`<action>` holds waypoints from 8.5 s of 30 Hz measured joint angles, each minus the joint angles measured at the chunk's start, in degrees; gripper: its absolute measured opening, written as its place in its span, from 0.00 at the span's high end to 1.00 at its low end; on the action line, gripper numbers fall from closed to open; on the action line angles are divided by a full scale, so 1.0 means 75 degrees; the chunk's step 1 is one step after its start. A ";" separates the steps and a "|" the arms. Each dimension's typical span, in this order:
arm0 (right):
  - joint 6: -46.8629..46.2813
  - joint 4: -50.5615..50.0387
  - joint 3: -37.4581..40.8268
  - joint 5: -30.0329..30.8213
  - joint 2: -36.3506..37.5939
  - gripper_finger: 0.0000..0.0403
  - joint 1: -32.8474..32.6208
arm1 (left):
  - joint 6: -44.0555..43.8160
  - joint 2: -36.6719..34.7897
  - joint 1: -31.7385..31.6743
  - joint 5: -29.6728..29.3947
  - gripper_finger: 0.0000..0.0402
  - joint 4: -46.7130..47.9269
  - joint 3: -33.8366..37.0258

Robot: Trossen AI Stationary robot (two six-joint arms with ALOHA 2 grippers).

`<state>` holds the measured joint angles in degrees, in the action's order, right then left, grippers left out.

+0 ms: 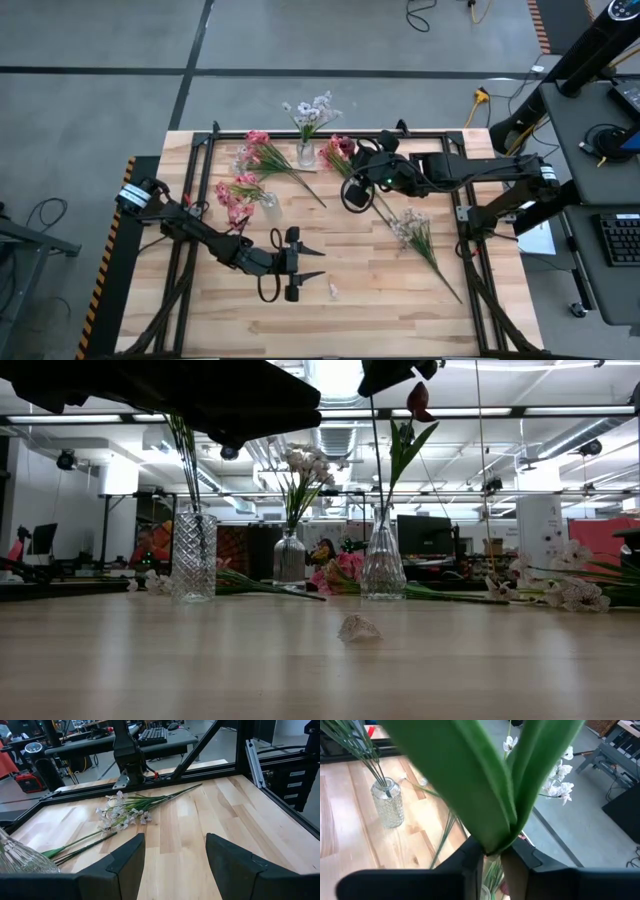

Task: Sort flowers into vase by color
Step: Put the bottom red tulip into the bottom right transparent vase, then put the left pink flower into the bottom left transparent vase

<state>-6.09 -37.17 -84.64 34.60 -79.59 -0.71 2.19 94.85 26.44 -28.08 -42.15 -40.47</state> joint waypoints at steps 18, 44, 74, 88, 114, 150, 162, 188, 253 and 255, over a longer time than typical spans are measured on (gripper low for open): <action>-0.0070 0.0000 0.0003 0.0194 0.0167 0.61 0.0000 | -0.0005 0.0000 -0.0003 0.0000 0.52 0.0000 0.0000; 0.0090 -0.0967 -0.1868 0.0107 0.0224 0.62 -0.1072 | -0.0201 0.0004 0.0004 0.0293 0.52 0.0747 -0.0897; -0.3308 -0.4445 -0.2130 0.0099 0.0221 0.68 -0.4044 | -0.1160 -0.0006 0.0722 0.0486 0.52 1.1699 -0.6201; -0.4593 -0.5335 -0.1900 0.0173 0.0198 0.68 -0.4138 | -0.4003 -0.0032 0.1461 -0.0137 0.52 1.6662 -0.8550; -0.3803 0.1527 0.3227 0.0597 0.0195 0.68 -0.4118 | -0.3943 -0.1755 0.2579 -0.5116 0.52 1.7571 -0.8931; -0.2259 0.6249 0.2537 0.2459 -0.4341 0.78 -0.1973 | -0.6221 -0.3048 0.2576 -0.6525 0.52 1.7394 -0.5627; -0.4279 0.6818 0.2766 0.2875 -0.5065 0.83 -0.1845 | -0.6198 -0.3037 0.2576 -0.6387 0.52 1.7360 -0.5630; -0.5007 0.6577 0.1002 0.3001 -0.5896 0.84 -0.0853 | -0.6101 -0.3028 0.2576 -0.5963 0.52 1.7394 -0.5629; -0.6453 0.5800 0.1081 0.2606 -0.6321 0.97 -0.0928 | -0.5871 -0.3028 0.2578 -0.5974 0.52 1.7367 -0.5629; -0.6589 0.5553 0.1081 0.2612 -0.6278 0.98 -0.0990 | -0.5871 -0.3028 0.2579 -0.5974 0.52 1.7363 -0.5630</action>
<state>-55.50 4.48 -76.53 54.19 -126.68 -8.14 -41.85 72.14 45.78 -72.88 88.07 -82.70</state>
